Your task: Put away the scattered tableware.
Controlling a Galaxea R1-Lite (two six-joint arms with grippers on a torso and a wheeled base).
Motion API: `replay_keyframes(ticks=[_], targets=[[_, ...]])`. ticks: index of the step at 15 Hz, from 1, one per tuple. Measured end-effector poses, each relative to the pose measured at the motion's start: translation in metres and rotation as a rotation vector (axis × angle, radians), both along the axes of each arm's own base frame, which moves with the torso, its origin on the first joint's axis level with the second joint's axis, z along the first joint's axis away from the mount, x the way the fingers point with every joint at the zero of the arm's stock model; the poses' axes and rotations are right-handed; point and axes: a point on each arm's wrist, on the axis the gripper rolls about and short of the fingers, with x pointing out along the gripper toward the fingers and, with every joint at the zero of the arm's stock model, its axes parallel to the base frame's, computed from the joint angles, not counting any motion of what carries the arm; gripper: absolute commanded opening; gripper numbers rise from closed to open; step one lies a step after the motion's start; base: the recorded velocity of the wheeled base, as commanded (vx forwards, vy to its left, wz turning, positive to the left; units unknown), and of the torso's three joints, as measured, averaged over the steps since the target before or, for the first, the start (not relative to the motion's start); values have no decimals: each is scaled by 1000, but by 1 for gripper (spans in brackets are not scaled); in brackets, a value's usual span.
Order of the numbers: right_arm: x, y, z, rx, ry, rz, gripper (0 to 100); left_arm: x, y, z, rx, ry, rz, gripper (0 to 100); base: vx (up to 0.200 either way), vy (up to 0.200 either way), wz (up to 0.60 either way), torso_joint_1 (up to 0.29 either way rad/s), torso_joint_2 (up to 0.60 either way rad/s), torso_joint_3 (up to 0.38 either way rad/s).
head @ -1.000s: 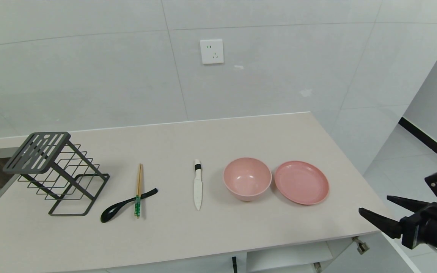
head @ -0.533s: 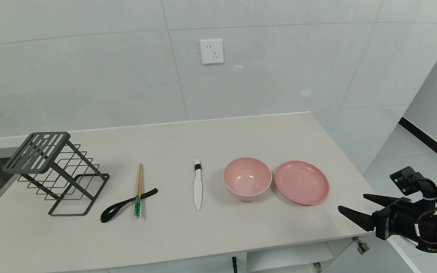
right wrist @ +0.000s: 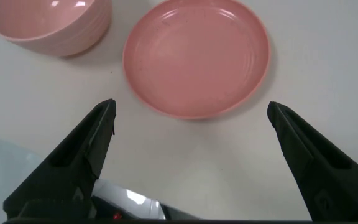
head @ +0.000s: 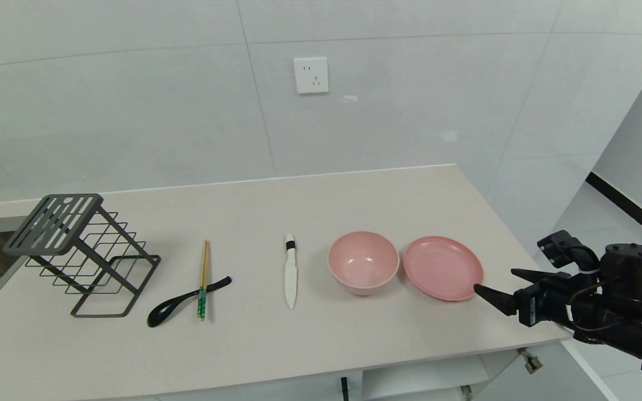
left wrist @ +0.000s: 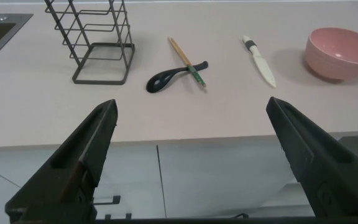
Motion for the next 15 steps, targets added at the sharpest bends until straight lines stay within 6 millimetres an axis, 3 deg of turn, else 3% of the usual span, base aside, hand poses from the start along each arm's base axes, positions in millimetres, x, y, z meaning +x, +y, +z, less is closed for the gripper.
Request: replay_keyframes(ticks=[9,12,15], targets=[[72,11,-23,-10,43,-8,100,0,0,0,0,0,0,100,0,0,0,0,0,0],[94,2,-32,-23,44,-73,100,0,0,0,0,0,0,100,0,0,0,0,0,0],[102,-3,-39,-25,47,-92,100,0,0,0,0,1,0,100,0,0,0,0,0,0]])
